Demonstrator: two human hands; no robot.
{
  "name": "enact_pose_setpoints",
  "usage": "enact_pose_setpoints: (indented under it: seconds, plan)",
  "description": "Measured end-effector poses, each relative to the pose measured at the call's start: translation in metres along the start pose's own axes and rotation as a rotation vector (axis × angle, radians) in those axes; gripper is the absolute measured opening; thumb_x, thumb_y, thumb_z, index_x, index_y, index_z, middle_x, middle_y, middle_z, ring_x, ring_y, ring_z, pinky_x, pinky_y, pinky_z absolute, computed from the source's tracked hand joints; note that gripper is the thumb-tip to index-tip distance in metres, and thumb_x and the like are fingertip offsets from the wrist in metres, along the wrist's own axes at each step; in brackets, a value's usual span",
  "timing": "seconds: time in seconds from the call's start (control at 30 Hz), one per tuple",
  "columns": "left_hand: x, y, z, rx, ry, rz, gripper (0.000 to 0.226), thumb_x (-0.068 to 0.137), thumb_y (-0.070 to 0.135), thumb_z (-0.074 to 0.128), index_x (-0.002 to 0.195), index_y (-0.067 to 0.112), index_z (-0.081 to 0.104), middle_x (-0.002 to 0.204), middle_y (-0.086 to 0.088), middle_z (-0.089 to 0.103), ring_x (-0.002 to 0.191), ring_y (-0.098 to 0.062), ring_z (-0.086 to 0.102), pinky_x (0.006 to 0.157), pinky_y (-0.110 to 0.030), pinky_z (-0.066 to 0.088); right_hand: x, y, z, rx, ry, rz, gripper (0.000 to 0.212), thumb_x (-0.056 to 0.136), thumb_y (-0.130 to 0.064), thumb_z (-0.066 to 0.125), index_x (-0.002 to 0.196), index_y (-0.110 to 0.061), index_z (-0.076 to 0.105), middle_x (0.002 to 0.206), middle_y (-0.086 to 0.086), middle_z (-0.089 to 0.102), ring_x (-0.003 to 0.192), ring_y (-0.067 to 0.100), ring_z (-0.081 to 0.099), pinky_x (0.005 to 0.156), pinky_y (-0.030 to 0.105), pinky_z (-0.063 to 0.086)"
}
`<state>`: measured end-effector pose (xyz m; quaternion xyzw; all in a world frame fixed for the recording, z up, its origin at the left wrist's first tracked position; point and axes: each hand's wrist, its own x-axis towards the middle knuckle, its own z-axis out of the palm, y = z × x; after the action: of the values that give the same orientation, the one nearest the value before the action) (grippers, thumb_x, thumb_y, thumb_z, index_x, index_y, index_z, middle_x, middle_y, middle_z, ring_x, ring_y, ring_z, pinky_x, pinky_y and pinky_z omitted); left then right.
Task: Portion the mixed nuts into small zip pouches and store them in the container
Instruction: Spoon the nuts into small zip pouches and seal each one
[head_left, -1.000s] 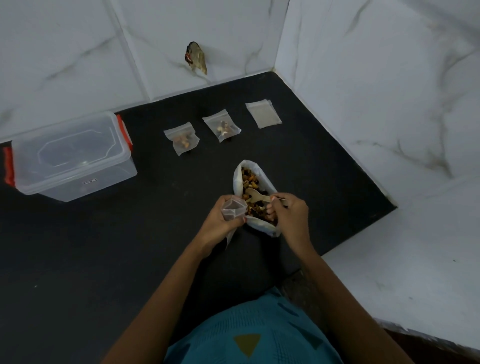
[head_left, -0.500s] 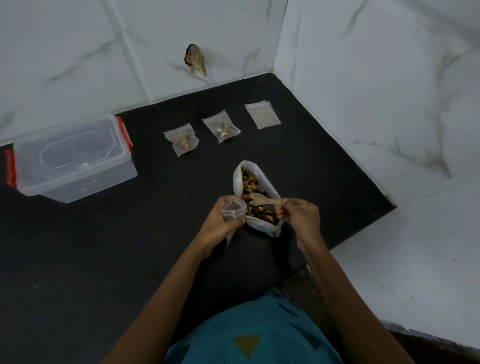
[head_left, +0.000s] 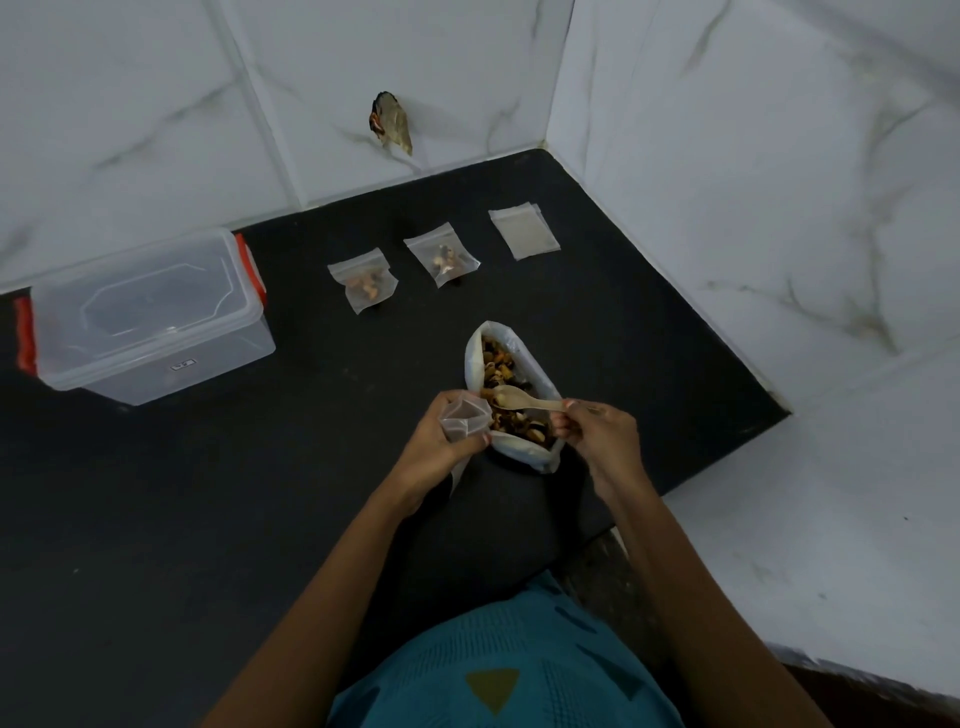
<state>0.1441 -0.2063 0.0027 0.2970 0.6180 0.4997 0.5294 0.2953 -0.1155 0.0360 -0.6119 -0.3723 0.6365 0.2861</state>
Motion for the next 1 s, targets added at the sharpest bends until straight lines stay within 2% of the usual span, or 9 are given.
enact_pose_setpoints:
  seconds: [0.07,0.23,0.3,0.43,0.7,0.77,0.9,1.0]
  plan:
    - [0.0,0.0,0.001,-0.003,-0.007,-0.003,0.038,0.081,0.003,0.063,0.105,0.03,0.05,0.113,0.006,0.056,0.107,-0.007,0.054,0.086,-0.023,0.046,-0.001,0.004,0.003,-0.04,0.012,-0.025,0.012,0.09,-0.005,0.053,0.093,0.0,0.063,0.07,0.008,0.063,0.061,0.01,0.058,0.06,0.017,0.051]
    - [-0.001,0.0,0.001,-0.011,-0.012,0.008,0.036,0.082,0.004,0.062,0.104,0.03,0.051,0.113,0.006,0.057,0.107,-0.007,0.055,0.082,-0.023,0.046,-0.006,0.008,0.013,-0.24,0.023,-0.232,0.011,0.092,-0.007,0.052,0.096,-0.009,0.062,0.069,0.0,0.062,0.059,0.005,0.058,0.055,0.011,0.049]
    - [-0.001,-0.001,0.001,-0.013,-0.015,0.012,0.035,0.083,0.003,0.062,0.104,0.03,0.051,0.113,0.005,0.057,0.107,-0.007,0.055,0.081,-0.022,0.046,-0.006,0.007,0.012,-0.253,0.024,-0.217,0.011,0.091,-0.007,0.052,0.095,-0.009,0.062,0.069,0.0,0.062,0.059,0.006,0.058,0.055,0.012,0.049]
    - [-0.001,-0.002,0.0,-0.009,-0.01,0.005,0.035,0.083,0.005,0.063,0.105,0.03,0.052,0.116,0.003,0.057,0.108,-0.009,0.056,0.083,-0.023,0.046,-0.007,0.003,0.009,-0.126,0.007,-0.083,0.011,0.091,-0.006,0.052,0.092,-0.003,0.063,0.068,0.005,0.062,0.058,0.009,0.057,0.05,0.01,0.049]
    - [0.0,-0.001,-0.001,-0.009,-0.009,-0.016,0.039,0.082,0.004,0.062,0.107,0.032,0.05,0.118,0.003,0.055,0.109,-0.009,0.054,0.087,-0.025,0.046,-0.007,0.0,-0.003,0.058,-0.013,0.068,0.011,0.09,-0.004,0.053,0.091,0.001,0.062,0.073,0.009,0.062,0.065,0.012,0.058,0.069,0.025,0.051]
    - [-0.001,-0.001,-0.001,-0.008,-0.009,-0.016,0.039,0.083,0.004,0.062,0.107,0.031,0.05,0.117,0.004,0.055,0.109,-0.008,0.054,0.086,-0.024,0.046,-0.008,0.001,-0.004,0.063,-0.013,0.061,0.011,0.09,-0.005,0.053,0.091,0.001,0.062,0.073,0.009,0.063,0.065,0.012,0.058,0.07,0.024,0.051]
    - [0.0,-0.001,0.0,0.01,-0.012,-0.011,0.038,0.083,0.005,0.062,0.106,0.032,0.05,0.116,0.005,0.055,0.108,-0.007,0.054,0.083,-0.023,0.046,-0.009,0.007,0.007,-0.06,0.027,-0.046,0.011,0.091,-0.007,0.053,0.093,-0.002,0.063,0.069,0.006,0.063,0.059,0.009,0.059,0.054,0.013,0.05]
    - [-0.001,-0.001,-0.001,0.014,-0.012,-0.007,0.038,0.083,0.004,0.062,0.105,0.032,0.05,0.116,0.005,0.055,0.107,-0.007,0.054,0.082,-0.022,0.045,-0.008,0.01,0.014,-0.098,0.022,-0.101,0.013,0.091,-0.008,0.054,0.095,-0.001,0.064,0.067,0.005,0.064,0.056,0.008,0.059,0.053,0.012,0.05]
